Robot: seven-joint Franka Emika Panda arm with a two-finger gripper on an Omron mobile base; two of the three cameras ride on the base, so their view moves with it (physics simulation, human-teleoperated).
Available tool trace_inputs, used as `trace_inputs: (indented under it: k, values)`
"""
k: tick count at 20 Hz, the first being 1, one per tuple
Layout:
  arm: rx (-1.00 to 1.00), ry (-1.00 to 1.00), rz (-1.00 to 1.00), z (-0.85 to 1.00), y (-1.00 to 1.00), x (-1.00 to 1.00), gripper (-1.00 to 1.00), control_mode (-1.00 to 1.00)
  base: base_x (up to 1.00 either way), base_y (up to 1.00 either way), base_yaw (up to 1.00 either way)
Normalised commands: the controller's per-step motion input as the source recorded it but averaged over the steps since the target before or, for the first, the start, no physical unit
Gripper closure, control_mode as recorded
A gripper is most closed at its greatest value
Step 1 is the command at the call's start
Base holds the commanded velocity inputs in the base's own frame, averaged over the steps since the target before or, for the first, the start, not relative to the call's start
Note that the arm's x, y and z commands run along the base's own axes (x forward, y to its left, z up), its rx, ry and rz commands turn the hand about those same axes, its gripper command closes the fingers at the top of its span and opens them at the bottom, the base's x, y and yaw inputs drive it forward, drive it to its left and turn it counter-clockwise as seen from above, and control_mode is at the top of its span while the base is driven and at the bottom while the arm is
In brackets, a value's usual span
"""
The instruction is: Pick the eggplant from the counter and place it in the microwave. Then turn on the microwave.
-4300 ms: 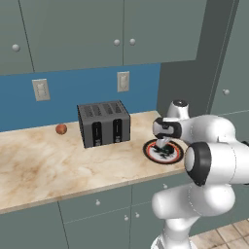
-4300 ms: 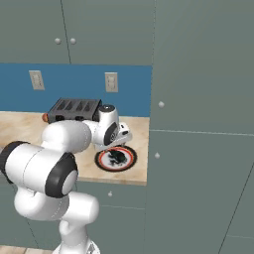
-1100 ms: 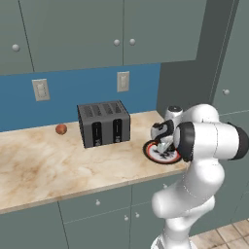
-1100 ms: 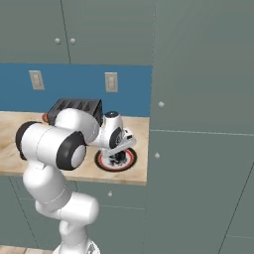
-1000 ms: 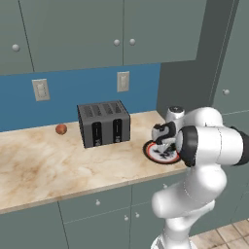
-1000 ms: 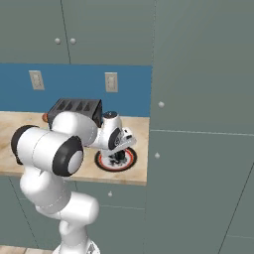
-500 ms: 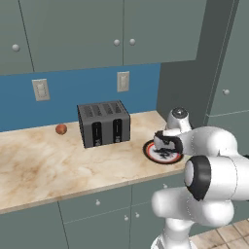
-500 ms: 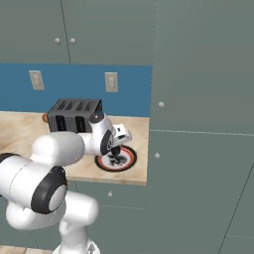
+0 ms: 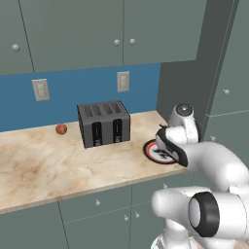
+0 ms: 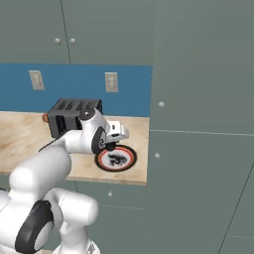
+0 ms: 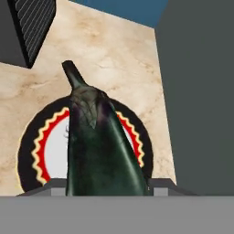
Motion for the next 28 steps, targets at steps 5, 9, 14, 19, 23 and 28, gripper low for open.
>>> trace_inputs:
  k: [5,9,14,19,23,28]
  values:
    - [0.12,0.00,-0.09,0.51,0.00,-0.35,1.00,-1.00,0.00,0.00,0.00]
    - [0.12,-0.02,-0.05,0.45,0.00,-0.38,1.00,-1.00,0.00,0.00,0.00]
    - [0.09,-0.04,-0.01,0.39,0.00,-0.36,1.00,-1.00,0.00,0.00,0.00]
    - [0.06,-0.12,-0.03,0.38,0.01,-0.36,1.00,-1.00,0.00,0.00,0.00]
    - [0.04,-0.09,-0.05,0.42,0.08,-0.34,1.00,-1.00,0.00,0.00,0.00]
    - [0.01,-0.06,-0.08,0.38,0.10,-0.33,1.00,-1.00,0.00,0.00,0.00]
